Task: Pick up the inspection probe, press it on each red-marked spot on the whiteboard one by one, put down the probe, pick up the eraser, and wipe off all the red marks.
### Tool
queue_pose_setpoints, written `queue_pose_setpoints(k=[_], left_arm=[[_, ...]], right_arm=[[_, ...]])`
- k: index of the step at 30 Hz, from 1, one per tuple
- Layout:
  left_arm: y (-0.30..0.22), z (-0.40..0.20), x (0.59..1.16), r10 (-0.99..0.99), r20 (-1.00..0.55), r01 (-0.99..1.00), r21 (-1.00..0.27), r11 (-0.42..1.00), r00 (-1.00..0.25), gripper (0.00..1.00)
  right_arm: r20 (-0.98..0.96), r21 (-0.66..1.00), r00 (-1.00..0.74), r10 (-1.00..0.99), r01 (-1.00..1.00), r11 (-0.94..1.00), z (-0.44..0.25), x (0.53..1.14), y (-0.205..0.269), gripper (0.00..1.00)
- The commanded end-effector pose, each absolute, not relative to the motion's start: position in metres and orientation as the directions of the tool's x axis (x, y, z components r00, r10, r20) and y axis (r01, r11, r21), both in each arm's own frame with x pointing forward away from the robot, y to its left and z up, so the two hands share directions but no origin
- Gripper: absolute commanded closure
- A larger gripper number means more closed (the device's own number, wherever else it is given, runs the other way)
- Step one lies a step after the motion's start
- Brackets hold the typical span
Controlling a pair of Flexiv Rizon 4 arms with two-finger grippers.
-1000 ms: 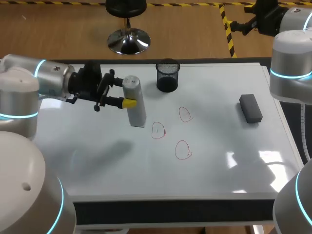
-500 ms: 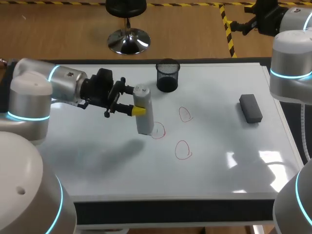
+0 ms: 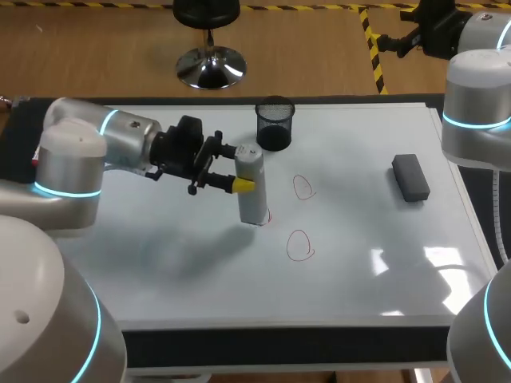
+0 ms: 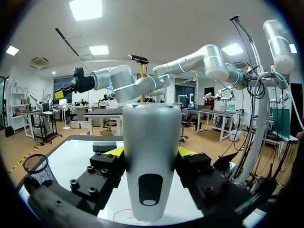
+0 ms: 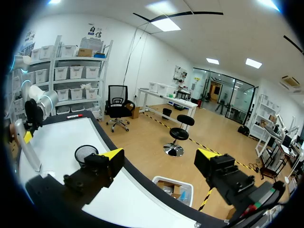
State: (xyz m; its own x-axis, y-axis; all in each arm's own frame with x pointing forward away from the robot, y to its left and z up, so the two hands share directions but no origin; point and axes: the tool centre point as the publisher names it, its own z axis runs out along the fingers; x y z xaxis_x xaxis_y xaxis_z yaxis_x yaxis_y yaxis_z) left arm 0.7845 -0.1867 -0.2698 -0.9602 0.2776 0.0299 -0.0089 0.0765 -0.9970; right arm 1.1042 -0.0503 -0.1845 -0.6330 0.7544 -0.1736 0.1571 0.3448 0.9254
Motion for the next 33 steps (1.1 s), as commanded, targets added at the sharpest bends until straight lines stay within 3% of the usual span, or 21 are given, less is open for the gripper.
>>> queue_pose_setpoints(k=[1,33], left_arm=[[-0.197,-0.276,0.791,0.290,0.030,-0.010,-0.997,0.072,-0.956,1.00],[-0.201,-0.307,0.818,0.272,0.053,-0.024,-0.994,0.110,-0.961,1.00]], right_arm=[[-0.174,0.925,-0.633,0.754,0.157,0.345,-0.184,1.104,-0.050,0.00],[-0.174,0.925,-0.633,0.754,0.157,0.345,-0.184,1.104,-0.050,0.00]])
